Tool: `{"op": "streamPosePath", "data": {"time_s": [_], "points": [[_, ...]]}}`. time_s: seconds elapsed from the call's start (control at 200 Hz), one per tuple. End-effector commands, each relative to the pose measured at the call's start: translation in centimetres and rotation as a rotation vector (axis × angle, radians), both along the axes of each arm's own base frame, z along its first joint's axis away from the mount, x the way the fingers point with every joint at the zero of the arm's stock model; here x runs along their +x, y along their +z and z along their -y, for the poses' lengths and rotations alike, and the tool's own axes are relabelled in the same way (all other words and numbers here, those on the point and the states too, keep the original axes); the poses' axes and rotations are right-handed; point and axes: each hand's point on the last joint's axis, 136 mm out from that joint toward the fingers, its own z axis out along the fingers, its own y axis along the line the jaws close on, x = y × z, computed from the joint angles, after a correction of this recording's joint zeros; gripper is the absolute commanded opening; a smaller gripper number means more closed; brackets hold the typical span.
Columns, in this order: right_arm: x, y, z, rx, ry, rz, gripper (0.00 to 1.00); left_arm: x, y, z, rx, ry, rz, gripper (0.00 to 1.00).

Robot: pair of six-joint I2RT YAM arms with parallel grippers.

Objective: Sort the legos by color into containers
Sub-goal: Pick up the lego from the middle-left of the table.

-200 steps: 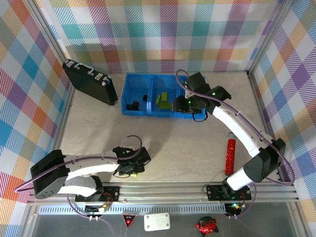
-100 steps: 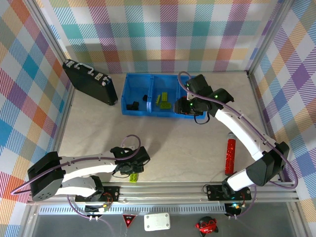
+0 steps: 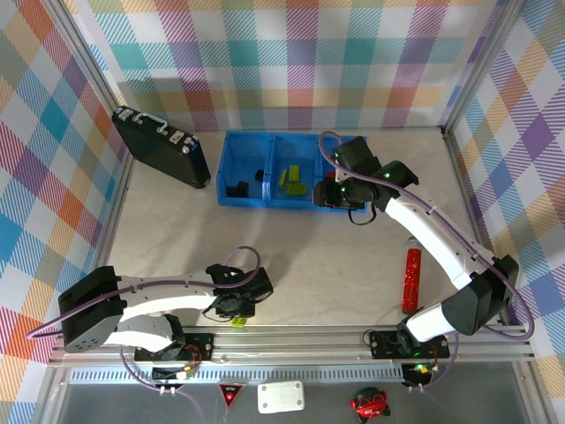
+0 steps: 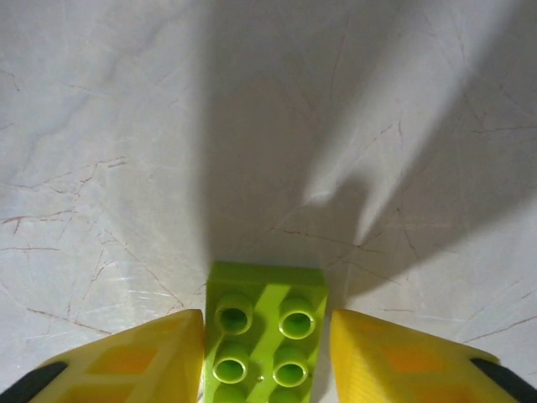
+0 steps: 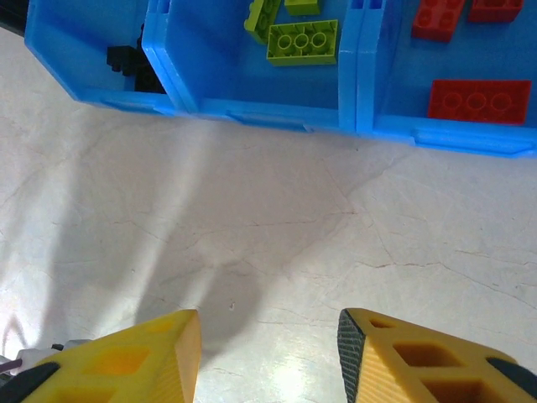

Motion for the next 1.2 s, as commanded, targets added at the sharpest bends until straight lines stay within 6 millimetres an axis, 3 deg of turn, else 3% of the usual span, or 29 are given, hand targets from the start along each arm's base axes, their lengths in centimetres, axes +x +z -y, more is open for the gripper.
{"op": "streamPosePath", "data": {"time_s": [0.0, 0.255, 0.53, 0.785, 1.195], "points": [[-0.6, 0.8, 0.0, 0.019, 0.005, 0.014, 0.48, -0.2, 0.6, 0.0, 0.015, -0.018, -0.005, 0.38], [-0.8, 0.8, 0.4, 0.01, 0.003, 0.02, 0.48, 0.6, 2.4, 0.0, 0.006, -0.017, 0.047, 0.3], [-1.1, 0.1, 0.9, -0.008, -0.003, 0.016, 0.48, 3.0, 6.8, 1.3, -0.008, -0.05, 0.138, 0.29], [-1.8, -0.5, 2.1, -0.042, -0.019, 0.015, 0.48, 6.6, 11.2, 3.7, -0.073, -0.072, 0.207, 0.28], [-3.3, -1.3, 5.3, -0.1, -0.094, 0.023, 0.48, 13.5, 15.3, 8.0, -0.138, -0.124, 0.248, 0.27]]}}
